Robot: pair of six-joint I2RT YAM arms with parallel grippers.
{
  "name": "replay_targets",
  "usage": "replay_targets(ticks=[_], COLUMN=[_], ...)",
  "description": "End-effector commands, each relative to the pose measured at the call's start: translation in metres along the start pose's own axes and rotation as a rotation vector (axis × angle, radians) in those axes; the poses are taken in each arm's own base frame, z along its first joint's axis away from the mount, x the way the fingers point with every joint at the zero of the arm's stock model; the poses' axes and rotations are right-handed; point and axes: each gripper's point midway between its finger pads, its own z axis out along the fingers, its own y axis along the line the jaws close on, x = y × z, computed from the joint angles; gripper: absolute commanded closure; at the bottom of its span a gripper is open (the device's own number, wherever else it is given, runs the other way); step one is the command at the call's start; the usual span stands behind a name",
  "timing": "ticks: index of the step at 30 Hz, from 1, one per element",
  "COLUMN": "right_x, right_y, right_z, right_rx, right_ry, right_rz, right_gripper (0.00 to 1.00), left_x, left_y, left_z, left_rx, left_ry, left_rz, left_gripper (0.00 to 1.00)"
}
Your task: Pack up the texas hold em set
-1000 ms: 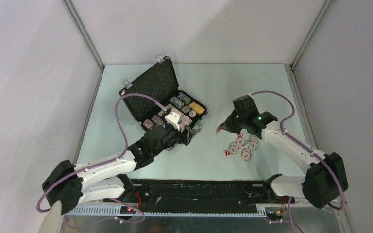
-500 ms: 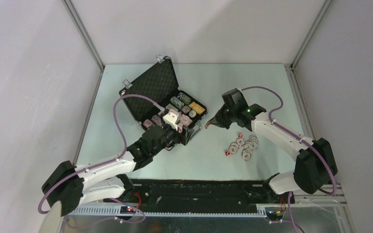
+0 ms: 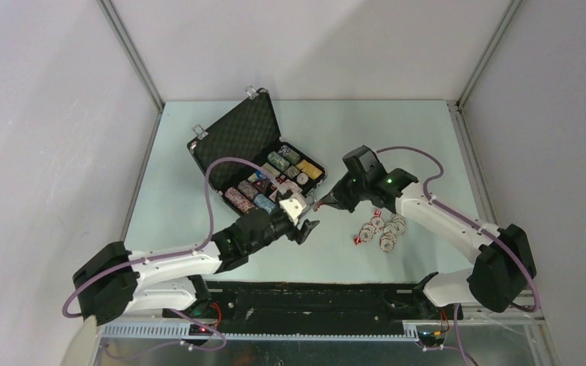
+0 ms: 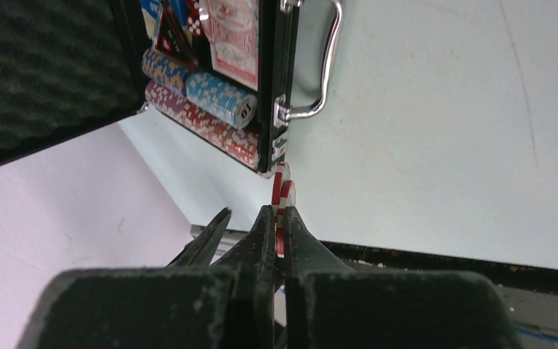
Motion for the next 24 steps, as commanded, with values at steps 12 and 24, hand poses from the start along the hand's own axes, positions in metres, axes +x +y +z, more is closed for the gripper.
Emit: replay_targets(ticks=[12, 24], right_x=[0.055, -0.030], right_y=[0.030, -0.025], right_z=[-0.033, -0.073], right_rx=[-0.086, -0.002], right_ry=[0.088, -0.221], right_rz=[0.015, -0.072], right_gripper=[1.00, 0.23], left_x=[-0.017, -0.015], left_y=[0.003, -0.017], left_z=[0.012, 0.021], left_rx=[-0.045, 0.042], left_ry=[-0.024, 0.023], left_rz=[0.115, 0.088], left_gripper=[0.51, 1.00])
